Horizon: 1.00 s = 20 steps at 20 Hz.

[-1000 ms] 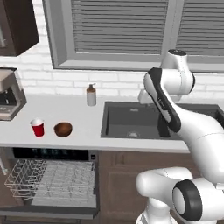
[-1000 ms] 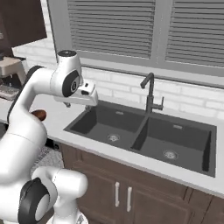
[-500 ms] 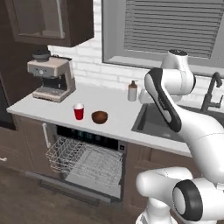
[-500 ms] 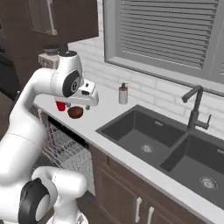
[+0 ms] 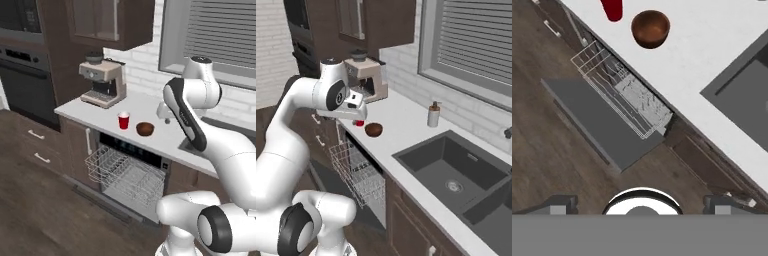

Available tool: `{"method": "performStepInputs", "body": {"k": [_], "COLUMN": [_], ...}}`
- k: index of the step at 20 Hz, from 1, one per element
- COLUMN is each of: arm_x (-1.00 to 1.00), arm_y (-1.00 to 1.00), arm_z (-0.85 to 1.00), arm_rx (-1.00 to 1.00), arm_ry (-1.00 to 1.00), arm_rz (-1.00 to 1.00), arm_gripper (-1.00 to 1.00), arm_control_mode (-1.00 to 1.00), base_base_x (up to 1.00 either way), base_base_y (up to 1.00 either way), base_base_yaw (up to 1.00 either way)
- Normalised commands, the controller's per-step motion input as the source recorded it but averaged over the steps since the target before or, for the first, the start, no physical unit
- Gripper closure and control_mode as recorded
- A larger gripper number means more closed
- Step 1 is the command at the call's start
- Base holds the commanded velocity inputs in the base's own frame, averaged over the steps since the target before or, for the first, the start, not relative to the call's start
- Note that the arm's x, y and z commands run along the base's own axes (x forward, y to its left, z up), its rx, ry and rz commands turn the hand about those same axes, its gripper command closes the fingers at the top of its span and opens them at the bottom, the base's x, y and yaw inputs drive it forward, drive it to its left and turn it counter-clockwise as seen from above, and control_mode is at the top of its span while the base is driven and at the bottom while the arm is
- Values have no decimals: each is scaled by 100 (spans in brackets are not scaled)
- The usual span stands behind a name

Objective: Pick up the cup and bowl from the counter, place them in the dishwasher, and close the dishwasher door.

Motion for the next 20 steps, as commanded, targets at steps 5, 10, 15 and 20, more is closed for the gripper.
{"method": "performStepInputs", "body": {"k": [5, 10, 15, 20], "arm_x": [0, 0, 0, 0], "arm_y": [0, 0, 0, 0], "arm_z": [0, 0, 0, 0], "arm_rx": [0, 0, 0, 0], "arm_ry": [0, 0, 0, 0], "arm_rz": [0, 0, 0, 0], "arm_gripper": [-100, -100, -100, -100], "arm_control_mode": [100, 100, 100, 100], "base_base_x": [0, 0, 1, 9], "base_base_y": [-30, -32, -39, -56], "base_base_yaw": [32, 25, 22, 22]}}
